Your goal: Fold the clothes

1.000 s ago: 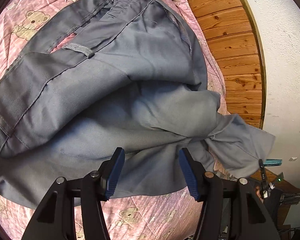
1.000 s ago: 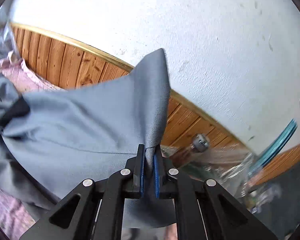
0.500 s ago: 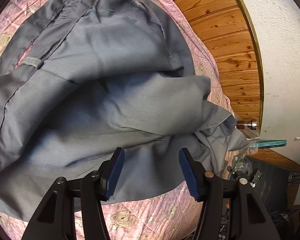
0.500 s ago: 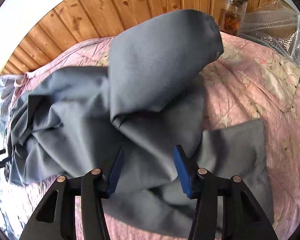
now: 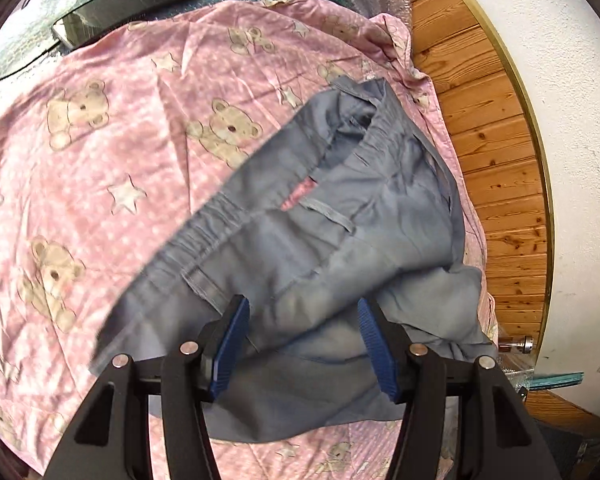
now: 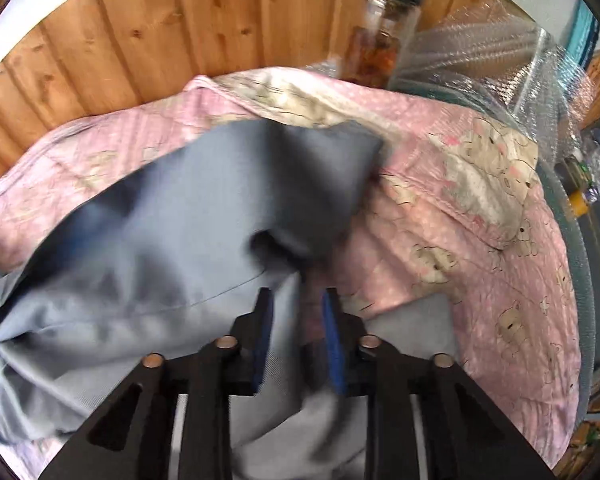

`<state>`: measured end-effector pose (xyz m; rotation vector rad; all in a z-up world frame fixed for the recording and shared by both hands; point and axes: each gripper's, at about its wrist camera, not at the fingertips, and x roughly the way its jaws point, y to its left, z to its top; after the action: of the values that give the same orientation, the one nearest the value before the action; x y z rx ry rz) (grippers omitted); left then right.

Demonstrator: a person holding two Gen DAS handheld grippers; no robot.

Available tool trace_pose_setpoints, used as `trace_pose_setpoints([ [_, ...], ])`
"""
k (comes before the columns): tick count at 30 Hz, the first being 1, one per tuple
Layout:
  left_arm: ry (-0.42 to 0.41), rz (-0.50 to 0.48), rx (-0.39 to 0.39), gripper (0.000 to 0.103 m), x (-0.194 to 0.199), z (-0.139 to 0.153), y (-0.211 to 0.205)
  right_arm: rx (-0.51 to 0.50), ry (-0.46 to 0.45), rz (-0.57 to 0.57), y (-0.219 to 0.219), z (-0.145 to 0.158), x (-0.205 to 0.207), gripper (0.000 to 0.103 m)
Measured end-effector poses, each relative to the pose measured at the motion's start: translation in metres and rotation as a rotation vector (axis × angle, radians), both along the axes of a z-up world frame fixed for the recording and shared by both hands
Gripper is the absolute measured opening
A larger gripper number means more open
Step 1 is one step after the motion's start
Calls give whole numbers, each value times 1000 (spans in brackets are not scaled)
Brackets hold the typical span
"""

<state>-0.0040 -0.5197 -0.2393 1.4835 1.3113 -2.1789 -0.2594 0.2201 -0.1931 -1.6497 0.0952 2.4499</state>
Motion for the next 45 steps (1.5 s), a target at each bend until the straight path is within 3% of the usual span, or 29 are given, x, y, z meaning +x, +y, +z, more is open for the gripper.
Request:
trace_pose_setpoints([
  [4,-12,-142,-17,67,-53,-17,-22,-40,0,58,-36,23,4,44],
  [7,-9,-282,-3,67,-101,-32,-17,-45,-18,104,-61,32,6,47],
  [11,-3,-388,4,67,-159,-51,-15,-78,-35,145,-91,39,7,48],
  [14,51,-413,33,81,-184,-56,-17,-82,-56,165,-107,38,9,50],
  [15,75,-416,61,93,-186,-56,-17,-84,-65,173,-112,36,8,50],
  [18,136,-428,166,97,-180,-56,-19,-84,-81,180,-121,31,4,50],
  [20,186,-449,233,74,-172,-47,-12,-94,-88,155,-119,26,-2,51],
  [21,200,-449,242,51,-171,-41,-12,-107,-94,135,-116,23,-5,51],
  [22,200,-437,227,46,-175,-36,-17,-124,-99,111,-111,19,-8,51],
  [25,201,-399,183,41,-188,-18,-33,-148,-102,43,-97,10,-18,51],
  [31,203,-323,94,36,-214,17,-63,-41,-97,-73,-59,-7,-33,51],
  [37,204,-247,6,42,-240,52,-94,-111,-80,-93,-37,-1,-16,51],
  [41,187,-191,58,45,-174,32,-95,-162,-87,-55,-30,6,23,52],
  [45,163,-183,62,66,-95,22,-83,-232,-93,-103,-13,7,75,55],
])
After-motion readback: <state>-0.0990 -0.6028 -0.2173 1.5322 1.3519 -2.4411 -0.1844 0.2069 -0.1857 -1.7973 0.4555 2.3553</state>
